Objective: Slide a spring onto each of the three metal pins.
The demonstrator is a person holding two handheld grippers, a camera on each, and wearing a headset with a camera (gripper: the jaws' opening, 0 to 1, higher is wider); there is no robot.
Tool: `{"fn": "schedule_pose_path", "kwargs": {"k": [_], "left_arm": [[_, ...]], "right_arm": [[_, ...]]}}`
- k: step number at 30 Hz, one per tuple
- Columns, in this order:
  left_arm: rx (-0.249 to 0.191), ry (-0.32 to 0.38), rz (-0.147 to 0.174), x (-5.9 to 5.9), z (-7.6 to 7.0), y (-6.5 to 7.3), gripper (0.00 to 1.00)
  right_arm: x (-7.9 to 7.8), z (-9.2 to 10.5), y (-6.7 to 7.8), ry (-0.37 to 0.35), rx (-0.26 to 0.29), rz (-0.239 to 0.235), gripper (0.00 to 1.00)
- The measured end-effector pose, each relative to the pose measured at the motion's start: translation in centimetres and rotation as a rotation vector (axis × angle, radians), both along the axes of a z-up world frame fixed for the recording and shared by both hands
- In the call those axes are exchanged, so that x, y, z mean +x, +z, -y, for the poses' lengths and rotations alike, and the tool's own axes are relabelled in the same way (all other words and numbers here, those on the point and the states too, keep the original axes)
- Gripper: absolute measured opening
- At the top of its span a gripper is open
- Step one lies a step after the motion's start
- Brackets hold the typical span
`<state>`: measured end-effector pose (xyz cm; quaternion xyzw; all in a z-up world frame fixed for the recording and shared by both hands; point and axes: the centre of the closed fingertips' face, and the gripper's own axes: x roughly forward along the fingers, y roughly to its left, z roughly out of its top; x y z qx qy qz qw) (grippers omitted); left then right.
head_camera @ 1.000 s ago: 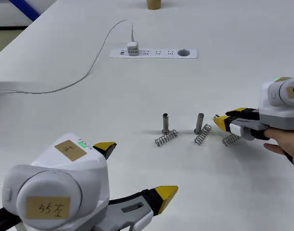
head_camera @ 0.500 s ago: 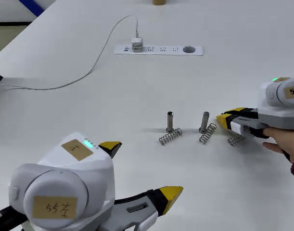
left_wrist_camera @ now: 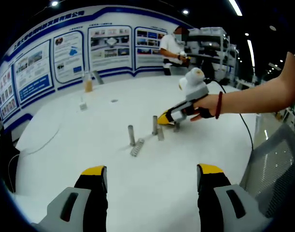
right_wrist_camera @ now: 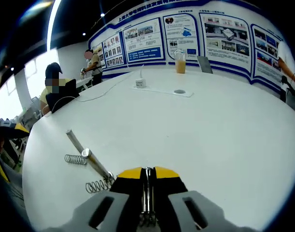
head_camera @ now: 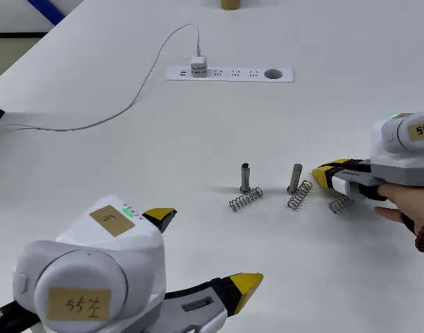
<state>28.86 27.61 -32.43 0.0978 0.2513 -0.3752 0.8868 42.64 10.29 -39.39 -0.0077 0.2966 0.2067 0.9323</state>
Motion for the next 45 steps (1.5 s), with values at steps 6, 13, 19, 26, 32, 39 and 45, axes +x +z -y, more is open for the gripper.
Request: {"fn": "schedule_pose_path", "kwargs": {"k": [6, 13, 19, 26, 32, 39, 45], "left_arm": [[-0.005, -0.001, 0.006, 0.0, 0.1, 0.2, 0.77], [-0.01, -0.004, 0.014, -0.2, 0.1, 0.4, 0.77], [-0.022, -0.01, 0.027, -0.2, 0.3, 0.9, 0.75], [-0.025, -0.011, 0.035, -0.2, 0.3, 1.2, 0.75], [-0.026, -0.009, 0.04, -0.2, 0.3, 1.4, 0.75], [-0.03, -0.007, 0.047, -0.1, 0.3, 1.6, 0.75], [-0.05, -0.001, 0.055, 0.0, 0.5, 2.0, 0.74]], "right_arm": [[0.0, 0.0, 1.4, -0.017, 0.056, 0.012, 0.09], [-0.4, 0.1, 2.4, -0.018, 0.057, 0.021, 0.09], [-1.1, 0.4, 3.2, -0.007, 0.043, 0.033, 0.09], [-2.0, 0.6, 3.9, 0.005, 0.023, 0.049, 0.09], [-2.9, 0.7, 4.4, 0.021, -0.008, 0.059, 0.09], [-3.8, 0.7, 4.6, 0.05, -0.068, 0.064, 0.09], [-4.3, 0.8, 4.6, 0.059, -0.109, 0.063, 0.09]]}}
